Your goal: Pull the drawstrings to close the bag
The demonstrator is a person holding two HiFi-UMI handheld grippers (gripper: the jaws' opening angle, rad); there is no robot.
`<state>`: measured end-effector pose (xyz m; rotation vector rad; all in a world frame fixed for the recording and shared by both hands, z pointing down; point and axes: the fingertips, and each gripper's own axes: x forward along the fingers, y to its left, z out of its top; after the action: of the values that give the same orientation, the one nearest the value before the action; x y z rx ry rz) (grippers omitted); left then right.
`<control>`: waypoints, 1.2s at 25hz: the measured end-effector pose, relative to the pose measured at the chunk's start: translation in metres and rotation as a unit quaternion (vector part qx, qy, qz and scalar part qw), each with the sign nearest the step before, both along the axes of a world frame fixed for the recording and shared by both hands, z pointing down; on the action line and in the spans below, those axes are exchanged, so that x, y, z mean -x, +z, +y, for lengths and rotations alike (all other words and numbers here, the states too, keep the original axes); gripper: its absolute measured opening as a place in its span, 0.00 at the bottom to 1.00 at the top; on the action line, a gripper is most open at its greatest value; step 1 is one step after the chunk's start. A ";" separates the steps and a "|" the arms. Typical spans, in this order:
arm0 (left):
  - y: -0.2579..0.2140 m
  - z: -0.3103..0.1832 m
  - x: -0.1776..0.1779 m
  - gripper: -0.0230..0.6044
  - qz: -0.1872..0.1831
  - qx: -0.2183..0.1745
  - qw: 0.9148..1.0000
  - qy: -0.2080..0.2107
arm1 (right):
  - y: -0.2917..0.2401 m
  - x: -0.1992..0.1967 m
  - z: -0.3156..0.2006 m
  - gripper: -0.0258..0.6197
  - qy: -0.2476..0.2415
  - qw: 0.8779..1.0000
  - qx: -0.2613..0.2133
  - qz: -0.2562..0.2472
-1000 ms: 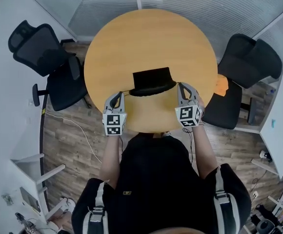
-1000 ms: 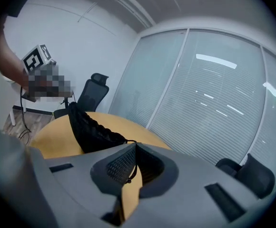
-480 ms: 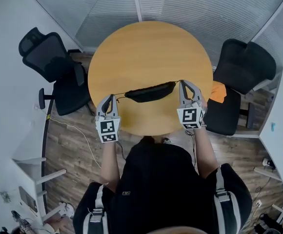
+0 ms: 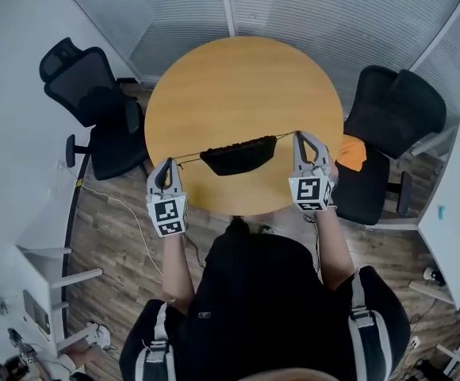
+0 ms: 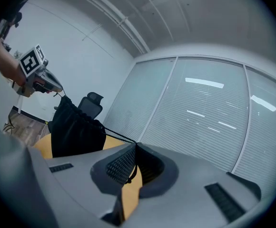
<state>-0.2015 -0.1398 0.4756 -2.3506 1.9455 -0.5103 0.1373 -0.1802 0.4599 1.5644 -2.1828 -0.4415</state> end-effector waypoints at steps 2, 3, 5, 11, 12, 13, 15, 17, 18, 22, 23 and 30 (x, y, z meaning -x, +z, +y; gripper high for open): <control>-0.004 0.007 0.002 0.06 0.000 -0.007 1.000 -0.012 | -0.001 -0.004 0.004 0.13 -0.002 1.000 -0.004 0.003; -0.005 0.010 0.003 0.06 0.000 -0.006 1.000 -0.019 | -0.002 -0.006 0.006 0.13 -0.003 1.000 -0.005 0.005; -0.007 0.018 0.003 0.06 0.001 -0.006 1.000 -0.030 | -0.002 -0.012 0.011 0.13 -0.004 1.000 -0.007 0.007; -0.002 0.035 0.005 0.06 0.004 -0.003 0.999 -0.054 | 0.001 -0.027 0.021 0.13 -0.005 1.000 -0.006 0.010; -0.001 0.038 0.005 0.06 0.004 -0.002 0.998 -0.057 | 0.002 -0.028 0.023 0.13 -0.005 1.000 -0.006 0.010; -0.001 0.042 0.005 0.06 0.004 0.000 0.998 -0.059 | 0.004 -0.030 0.025 0.13 -0.004 1.000 -0.004 0.010; 0.002 0.046 0.006 0.06 0.001 0.005 0.998 -0.062 | 0.008 -0.035 0.028 0.13 -0.001 1.000 0.000 0.008; 0.004 0.047 0.007 0.06 -0.001 0.008 0.998 -0.066 | 0.011 -0.037 0.029 0.13 0.002 1.000 0.002 0.008; 0.004 0.047 0.008 0.06 -0.001 0.009 0.998 -0.068 | 0.012 -0.037 0.029 0.13 0.002 1.000 0.002 0.008; 0.003 0.050 0.009 0.06 -0.003 0.011 0.997 -0.074 | 0.016 -0.045 0.034 0.13 0.004 1.000 0.007 0.010; 0.002 0.050 0.008 0.06 -0.004 0.010 0.997 -0.074 | 0.017 -0.049 0.034 0.13 0.006 1.000 0.010 0.010; 0.000 0.044 0.013 0.06 -0.010 0.008 0.996 -0.086 | 0.021 -0.064 0.029 0.13 0.011 1.000 0.009 0.021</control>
<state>-0.2143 -0.0962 0.4758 -2.1881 2.1555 -0.5595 0.2014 -0.1516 0.4813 1.5539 -2.1293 -0.4418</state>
